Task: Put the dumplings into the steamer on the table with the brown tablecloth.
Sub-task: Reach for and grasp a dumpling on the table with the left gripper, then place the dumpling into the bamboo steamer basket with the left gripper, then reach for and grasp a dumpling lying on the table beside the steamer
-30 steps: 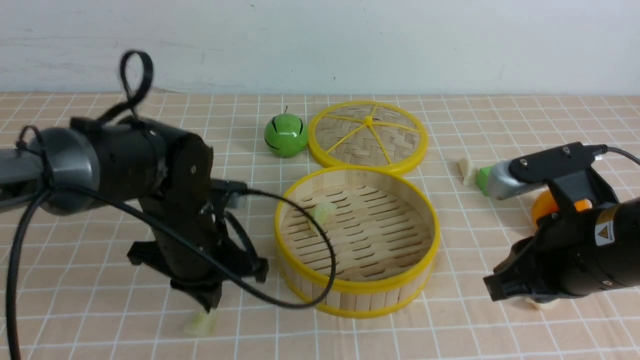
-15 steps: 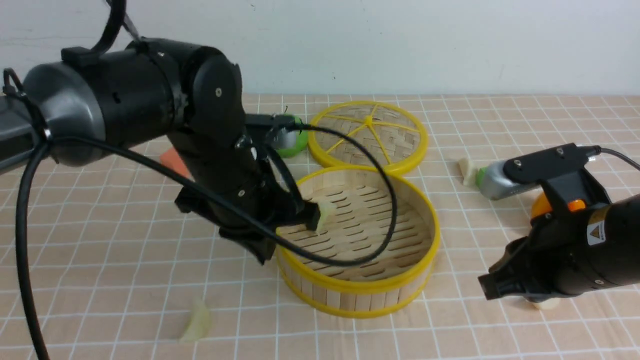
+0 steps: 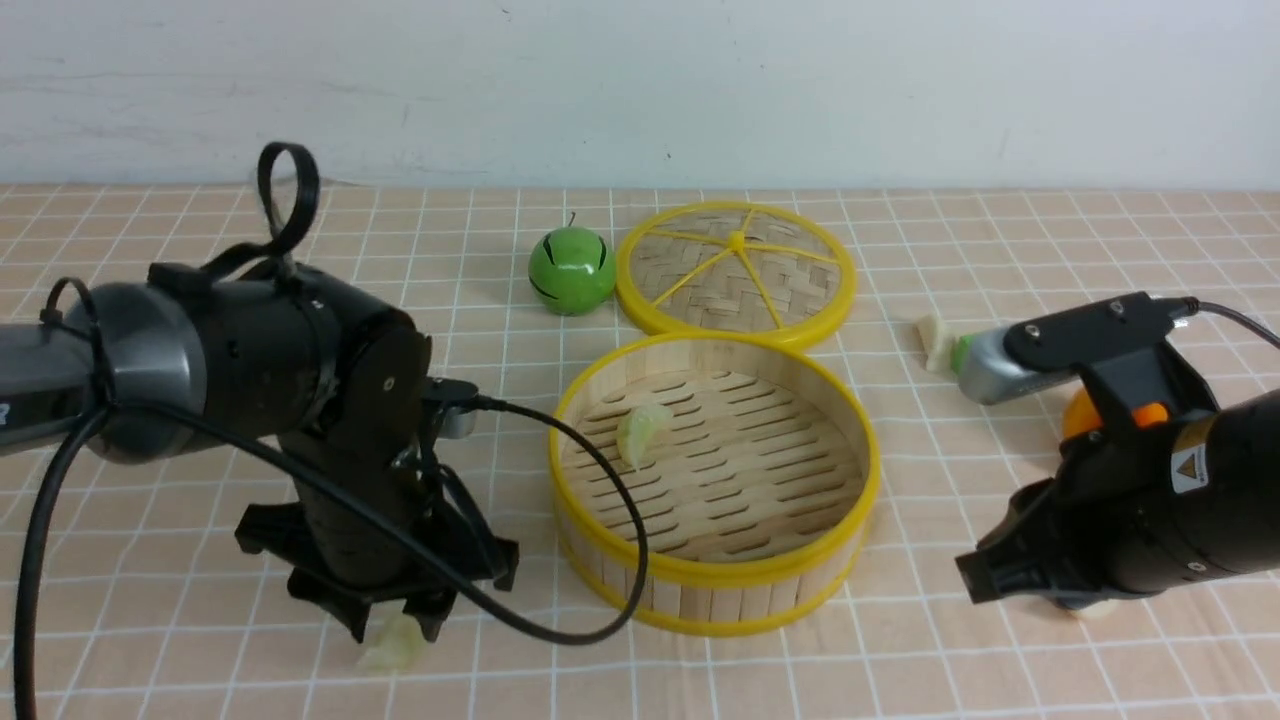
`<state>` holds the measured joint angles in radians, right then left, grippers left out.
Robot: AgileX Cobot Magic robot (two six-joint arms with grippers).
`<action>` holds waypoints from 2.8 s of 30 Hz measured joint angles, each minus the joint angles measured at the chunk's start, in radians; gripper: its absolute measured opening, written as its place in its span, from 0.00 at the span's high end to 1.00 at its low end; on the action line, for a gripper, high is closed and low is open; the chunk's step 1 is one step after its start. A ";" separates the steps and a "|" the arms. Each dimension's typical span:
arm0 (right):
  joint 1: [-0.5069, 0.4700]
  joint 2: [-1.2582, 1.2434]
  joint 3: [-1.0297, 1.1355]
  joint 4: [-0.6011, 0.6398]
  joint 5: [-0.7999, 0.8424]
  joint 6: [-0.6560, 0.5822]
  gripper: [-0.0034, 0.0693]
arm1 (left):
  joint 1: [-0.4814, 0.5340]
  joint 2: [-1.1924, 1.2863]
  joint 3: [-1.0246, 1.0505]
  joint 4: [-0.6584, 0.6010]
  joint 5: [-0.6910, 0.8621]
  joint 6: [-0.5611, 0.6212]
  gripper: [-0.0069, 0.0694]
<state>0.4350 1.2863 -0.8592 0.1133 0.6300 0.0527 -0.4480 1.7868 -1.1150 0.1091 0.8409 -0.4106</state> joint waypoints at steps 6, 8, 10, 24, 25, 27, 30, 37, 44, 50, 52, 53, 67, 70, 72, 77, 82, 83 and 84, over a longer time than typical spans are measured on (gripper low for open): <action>0.000 0.000 -0.001 0.001 -0.002 0.000 0.82 | 0.004 0.059 0.007 0.003 -0.028 0.004 0.57; 0.000 0.000 -0.001 0.001 -0.002 0.000 0.82 | 0.004 0.056 0.007 0.005 -0.031 -0.001 0.58; 0.000 0.000 -0.001 0.001 -0.002 0.000 0.82 | 0.004 0.043 0.003 0.005 -0.045 0.001 0.58; 0.000 0.068 -0.001 0.016 -0.031 0.000 0.81 | -0.015 -0.105 -0.280 -0.377 -0.138 0.184 0.58; 0.000 0.073 -0.001 0.021 -0.032 0.000 0.81 | -0.015 -0.081 -0.288 -0.393 -0.143 0.192 0.58; 0.000 0.083 -0.001 0.026 -0.037 0.000 0.80 | -0.015 -0.025 -0.301 -0.404 -0.143 0.200 0.58; 0.000 0.093 -0.001 0.032 -0.037 0.000 0.80 | -0.015 0.054 -0.317 -0.406 -0.138 0.201 0.58; 0.000 0.101 -0.002 0.034 -0.039 0.000 0.80 | -0.017 0.132 -0.330 -0.428 -0.154 0.211 0.58; 0.000 0.101 -0.002 0.034 -0.041 0.000 0.79 | -0.079 0.139 -0.330 -0.411 -0.177 0.243 0.58; 0.000 0.101 -0.002 0.035 -0.041 0.000 0.79 | -0.114 0.149 -0.330 -0.381 -0.216 0.248 0.56; 0.000 0.101 -0.002 0.035 -0.041 0.000 0.78 | -0.115 0.159 -0.330 -0.362 -0.235 0.249 0.51; 0.000 0.101 -0.002 0.035 -0.041 0.000 0.78 | -0.115 0.159 -0.330 -0.362 -0.235 0.249 0.50; 0.000 0.101 -0.005 -0.008 -0.028 0.000 0.75 | -0.115 0.040 -0.330 -0.240 -0.209 0.252 0.39; 0.000 0.101 -0.029 -0.043 0.002 0.000 0.74 | -0.115 -0.109 -0.330 -0.180 -0.182 0.252 0.45; 0.000 0.101 -0.049 -0.072 0.018 0.000 0.73 | -0.115 -0.187 -0.330 -0.143 -0.154 0.252 0.49; -0.057 0.124 -0.163 -0.142 0.042 0.082 0.64 | -0.115 -0.446 -0.329 -0.070 -0.093 0.240 0.63; -0.187 0.273 -0.337 -0.164 0.042 0.116 0.45 | -0.115 -0.684 -0.213 -0.040 -0.074 0.207 0.76; -0.194 0.289 -0.351 -0.164 0.042 0.115 0.43 | -0.115 -0.708 -0.196 -0.036 -0.073 0.207 0.77; -0.218 0.359 -0.408 -0.161 0.042 0.104 0.38 | -0.115 -0.762 -0.126 -0.014 -0.068 0.207 0.79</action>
<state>0.2170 1.6453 -1.2670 -0.0476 0.6722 0.1571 -0.5632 1.0251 -1.2411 0.0953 0.7731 -0.2037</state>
